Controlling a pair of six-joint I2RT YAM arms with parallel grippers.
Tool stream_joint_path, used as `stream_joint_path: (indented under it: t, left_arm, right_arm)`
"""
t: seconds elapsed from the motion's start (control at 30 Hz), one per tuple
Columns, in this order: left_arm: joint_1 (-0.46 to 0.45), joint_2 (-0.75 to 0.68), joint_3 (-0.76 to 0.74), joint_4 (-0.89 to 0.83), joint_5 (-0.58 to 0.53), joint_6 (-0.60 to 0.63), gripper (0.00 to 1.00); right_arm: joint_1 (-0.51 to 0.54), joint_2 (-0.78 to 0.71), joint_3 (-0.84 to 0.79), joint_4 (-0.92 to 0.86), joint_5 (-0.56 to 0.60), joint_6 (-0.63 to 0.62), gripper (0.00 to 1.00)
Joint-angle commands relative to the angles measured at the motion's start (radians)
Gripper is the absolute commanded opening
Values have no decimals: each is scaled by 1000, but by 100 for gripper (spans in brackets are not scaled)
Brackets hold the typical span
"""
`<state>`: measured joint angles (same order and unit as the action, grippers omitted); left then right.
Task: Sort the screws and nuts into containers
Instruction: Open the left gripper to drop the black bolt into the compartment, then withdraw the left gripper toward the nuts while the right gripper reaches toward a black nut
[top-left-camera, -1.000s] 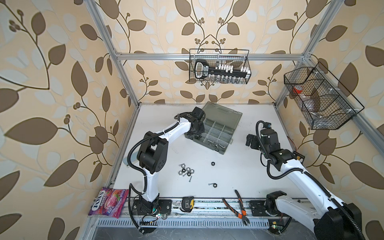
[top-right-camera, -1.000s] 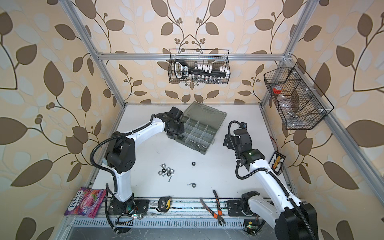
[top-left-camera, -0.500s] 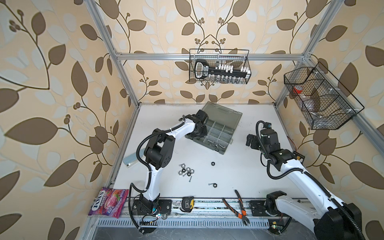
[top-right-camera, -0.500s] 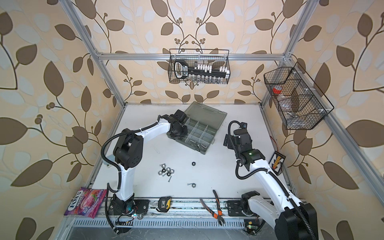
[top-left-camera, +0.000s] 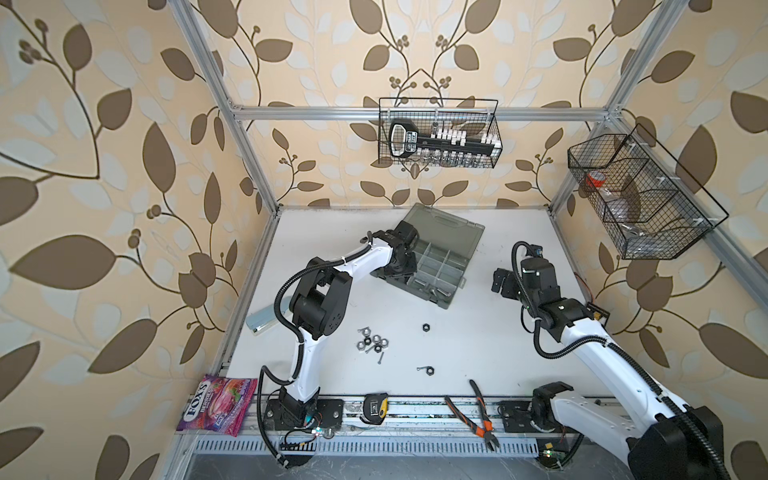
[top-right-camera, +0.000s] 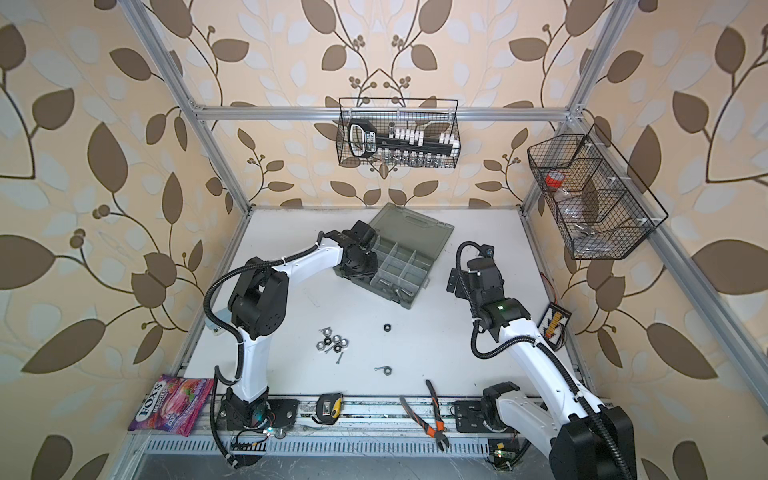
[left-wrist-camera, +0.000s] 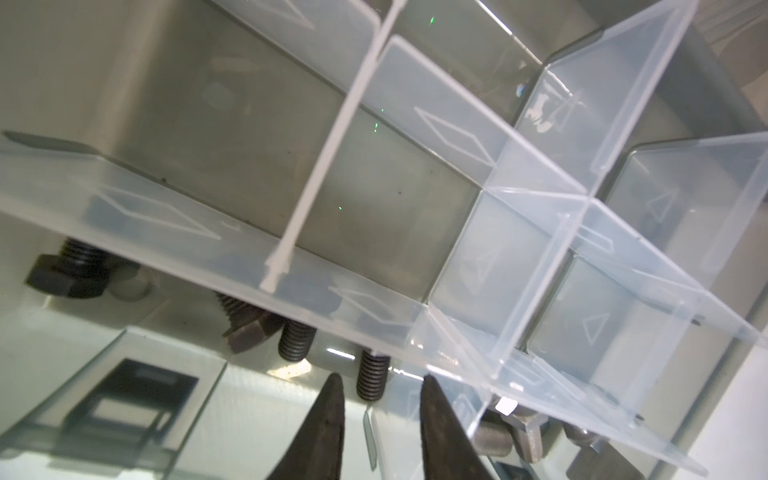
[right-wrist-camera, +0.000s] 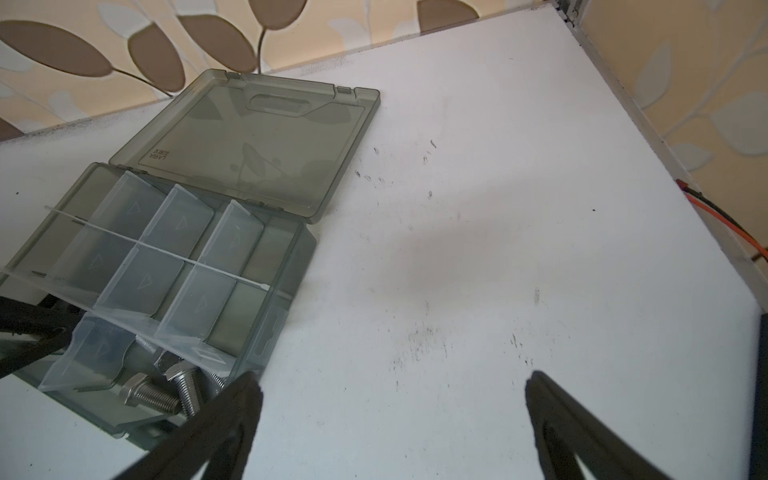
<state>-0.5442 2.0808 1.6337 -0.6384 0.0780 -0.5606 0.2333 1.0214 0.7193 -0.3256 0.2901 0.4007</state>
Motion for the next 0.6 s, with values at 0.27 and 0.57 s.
stream_joint_path:
  t: [0.27, 0.57]
  left_arm:
    - [-7, -149, -55, 10, -21, -27, 41]
    - [-8, -295, -124, 13, -84, -56, 71]
  right_arm:
    - [-3, -15, 14, -15, -22, 6, 100]
    - [-4, -41, 13, -20, -32, 22, 100]
